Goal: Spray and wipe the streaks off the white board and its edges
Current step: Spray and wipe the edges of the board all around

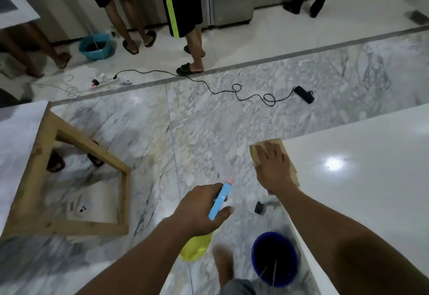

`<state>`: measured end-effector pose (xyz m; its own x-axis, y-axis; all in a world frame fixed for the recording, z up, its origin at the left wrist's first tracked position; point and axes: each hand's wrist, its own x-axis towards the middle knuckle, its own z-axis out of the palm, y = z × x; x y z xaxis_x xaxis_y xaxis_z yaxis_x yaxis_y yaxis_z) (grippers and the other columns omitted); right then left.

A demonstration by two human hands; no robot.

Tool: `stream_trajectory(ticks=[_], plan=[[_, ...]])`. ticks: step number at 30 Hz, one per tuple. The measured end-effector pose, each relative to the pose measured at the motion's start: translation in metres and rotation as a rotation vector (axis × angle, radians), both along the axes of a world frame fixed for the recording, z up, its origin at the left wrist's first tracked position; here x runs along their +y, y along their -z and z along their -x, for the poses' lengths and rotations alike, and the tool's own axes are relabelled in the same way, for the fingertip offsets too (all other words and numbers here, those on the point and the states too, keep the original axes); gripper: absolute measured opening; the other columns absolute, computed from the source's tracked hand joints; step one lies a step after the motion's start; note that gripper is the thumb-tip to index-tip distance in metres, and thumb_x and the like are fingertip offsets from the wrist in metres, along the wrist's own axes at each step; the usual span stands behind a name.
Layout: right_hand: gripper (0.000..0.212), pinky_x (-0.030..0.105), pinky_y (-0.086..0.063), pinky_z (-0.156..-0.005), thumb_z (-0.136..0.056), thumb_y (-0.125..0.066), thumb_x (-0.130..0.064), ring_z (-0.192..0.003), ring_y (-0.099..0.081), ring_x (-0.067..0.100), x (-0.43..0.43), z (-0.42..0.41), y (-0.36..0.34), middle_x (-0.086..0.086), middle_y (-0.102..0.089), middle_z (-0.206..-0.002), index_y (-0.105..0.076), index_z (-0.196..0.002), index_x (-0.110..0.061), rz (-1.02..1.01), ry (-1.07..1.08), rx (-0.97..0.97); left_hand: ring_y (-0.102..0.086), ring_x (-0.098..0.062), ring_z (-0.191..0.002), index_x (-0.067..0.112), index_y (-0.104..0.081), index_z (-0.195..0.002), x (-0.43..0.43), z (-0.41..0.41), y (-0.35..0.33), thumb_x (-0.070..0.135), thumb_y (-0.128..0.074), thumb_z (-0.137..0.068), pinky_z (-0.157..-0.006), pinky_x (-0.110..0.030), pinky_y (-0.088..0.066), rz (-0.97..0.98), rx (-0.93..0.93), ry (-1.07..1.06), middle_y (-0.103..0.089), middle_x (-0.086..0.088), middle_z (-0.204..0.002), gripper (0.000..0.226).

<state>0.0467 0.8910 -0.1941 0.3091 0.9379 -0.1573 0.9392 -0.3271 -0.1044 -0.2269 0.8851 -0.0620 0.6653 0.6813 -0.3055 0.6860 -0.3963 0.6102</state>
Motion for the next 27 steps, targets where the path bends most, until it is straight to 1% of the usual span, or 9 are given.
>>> stream_trajectory(ticks=[2, 6, 9, 12, 14, 17, 20, 24, 27], plan=[[0.066, 0.055, -0.033, -0.105, -0.090, -0.054, -0.042, -0.141, -0.033, 0.043, -0.004, 0.009, 0.009, 0.018, -0.039, -0.153, -0.039, -0.149, -0.018, -0.002, -0.001, -0.078, -0.055, -0.008, -0.071, 0.031, -0.053, -0.101, 0.013, -0.003, 0.012, 0.049, -0.071, -0.095, -0.065, -0.021, -0.037, 0.015, 0.006, -0.018, -0.053, 0.020, -0.083, 0.026], [0.075, 0.056, -0.028, -0.112, -0.086, -0.059, -0.019, -0.147, -0.022, 0.042, -0.007, 0.013, 0.010, 0.017, -0.028, -0.160, -0.029, -0.154, -0.019, 0.004, -0.013, -0.113, -0.054, -0.002, -0.068, 0.026, -0.057, -0.105, 0.021, -0.010, 0.027, 0.047, -0.072, -0.095, -0.064, -0.016, -0.035, 0.060, 0.019, -0.026, -0.053, 0.021, -0.082, 0.028], [0.082, 0.055, -0.018, -0.119, -0.086, -0.056, -0.012, -0.151, -0.011, 0.039, -0.013, 0.011, 0.010, 0.014, -0.016, -0.165, -0.017, -0.157, -0.021, 0.041, -0.036, -0.101, -0.055, -0.007, -0.071, 0.022, -0.061, -0.108, 0.018, -0.020, 0.027, 0.047, -0.073, -0.095, -0.069, -0.024, -0.042, 0.070, 0.032, -0.006, -0.056, 0.018, -0.084, 0.031], [0.084, 0.054, -0.017, -0.120, -0.082, -0.059, -0.008, -0.151, -0.013, 0.039, -0.032, 0.009, 0.011, 0.014, -0.018, -0.164, -0.022, -0.157, -0.020, -0.016, -0.064, -0.112, -0.058, -0.013, -0.074, 0.020, -0.061, -0.106, 0.009, -0.029, 0.025, 0.046, -0.073, -0.095, -0.069, -0.027, -0.044, 0.053, 0.011, 0.035, -0.059, 0.013, -0.087, 0.031], [0.089, 0.054, -0.018, -0.120, -0.079, -0.064, -0.008, -0.151, -0.014, 0.038, -0.058, 0.013, 0.013, 0.014, -0.018, -0.164, -0.022, -0.157, -0.019, -0.019, -0.066, -0.111, -0.057, -0.012, -0.075, 0.020, -0.061, -0.109, -0.003, -0.031, 0.024, 0.046, -0.073, -0.095, -0.070, -0.027, -0.044, 0.039, 0.001, 0.059, -0.058, 0.015, -0.088, 0.032], [0.094, 0.053, -0.016, -0.120, -0.079, -0.066, -0.007, -0.152, -0.010, 0.037, -0.104, 0.019, 0.016, 0.013, -0.013, -0.165, -0.017, -0.158, -0.020, -0.039, -0.061, -0.106, -0.056, -0.010, -0.075, 0.020, -0.061, -0.111, -0.027, -0.029, 0.026, 0.047, -0.073, -0.095, -0.071, -0.026, -0.043, 0.029, -0.003, 0.088, -0.056, 0.018, -0.088, 0.033], [0.095, 0.053, -0.013, -0.122, -0.080, -0.065, -0.008, -0.152, -0.005, 0.036, -0.155, 0.027, 0.015, 0.012, -0.009, -0.166, -0.014, -0.158, -0.019, -0.037, -0.060, -0.120, -0.055, -0.009, -0.074, 0.024, -0.059, -0.108, -0.063, -0.019, 0.031, 0.048, -0.073, -0.094, -0.070, -0.026, -0.042, 0.022, 0.002, 0.117, -0.053, 0.020, -0.083, 0.031], [0.086, 0.050, -0.005, -0.122, -0.084, -0.054, -0.004, -0.153, -0.002, 0.034, -0.229, 0.036, 0.015, 0.010, -0.003, -0.166, -0.013, -0.158, -0.020, -0.040, -0.039, -0.172, -0.052, -0.001, -0.069, 0.030, -0.051, -0.102, -0.133, 0.002, 0.035, 0.044, -0.074, -0.095, -0.067, -0.025, -0.038, 0.032, -0.001, 0.157, -0.051, 0.023, -0.080, 0.028], [0.089, 0.052, -0.008, -0.122, -0.083, -0.055, -0.007, -0.153, 0.002, 0.034, -0.288, 0.046, 0.018, 0.011, 0.000, -0.166, -0.009, -0.159, -0.019, -0.023, -0.038, -0.182, -0.054, -0.007, -0.074, 0.029, -0.052, -0.103, -0.189, 0.021, 0.040, 0.042, -0.074, -0.095, -0.071, -0.027, -0.041, 0.055, -0.005, 0.179, -0.054, 0.019, -0.083, 0.026]])
